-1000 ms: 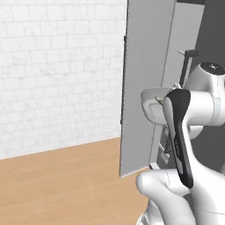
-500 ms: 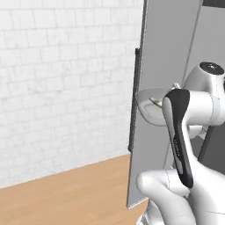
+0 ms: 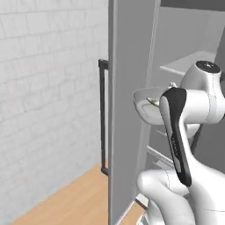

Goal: Take the meat container that has the fish and place it on the second highest rack of the freezer. Then take the vegetable container that has the eggplant and carrot and place it on the highest rack of the freezer.

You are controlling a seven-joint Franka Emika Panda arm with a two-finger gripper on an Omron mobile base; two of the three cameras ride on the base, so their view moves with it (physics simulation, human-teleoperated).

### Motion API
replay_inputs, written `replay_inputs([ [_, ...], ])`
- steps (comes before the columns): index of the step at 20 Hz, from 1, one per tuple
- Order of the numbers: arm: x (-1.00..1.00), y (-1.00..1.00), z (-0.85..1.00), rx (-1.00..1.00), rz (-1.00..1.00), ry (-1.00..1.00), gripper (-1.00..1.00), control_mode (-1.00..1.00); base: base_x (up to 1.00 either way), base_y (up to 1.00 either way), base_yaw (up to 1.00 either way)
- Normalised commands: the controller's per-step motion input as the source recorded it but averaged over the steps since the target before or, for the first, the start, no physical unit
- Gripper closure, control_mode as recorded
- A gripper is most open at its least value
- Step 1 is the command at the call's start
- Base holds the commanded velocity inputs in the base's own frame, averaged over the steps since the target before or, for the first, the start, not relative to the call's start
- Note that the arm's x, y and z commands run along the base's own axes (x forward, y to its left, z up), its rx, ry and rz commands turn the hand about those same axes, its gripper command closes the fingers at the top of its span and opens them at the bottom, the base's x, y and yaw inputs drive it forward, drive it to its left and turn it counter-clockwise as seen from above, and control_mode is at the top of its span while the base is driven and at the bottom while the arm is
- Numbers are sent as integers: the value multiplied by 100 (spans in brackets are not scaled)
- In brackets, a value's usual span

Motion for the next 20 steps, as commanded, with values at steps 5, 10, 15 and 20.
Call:
replay_inputs([
  [5, 0, 0, 0, 0, 0, 0, 100, 100, 33, 7, -69],
  [10, 0, 0, 0, 0, 0, 0, 100, 100, 46, 29, -62],
  [15, 0, 0, 0, 0, 0, 0, 100, 100, 43, 51, -24],
  [20, 0, 0, 0, 0, 0, 0, 100, 100, 27, 37, -27],
])
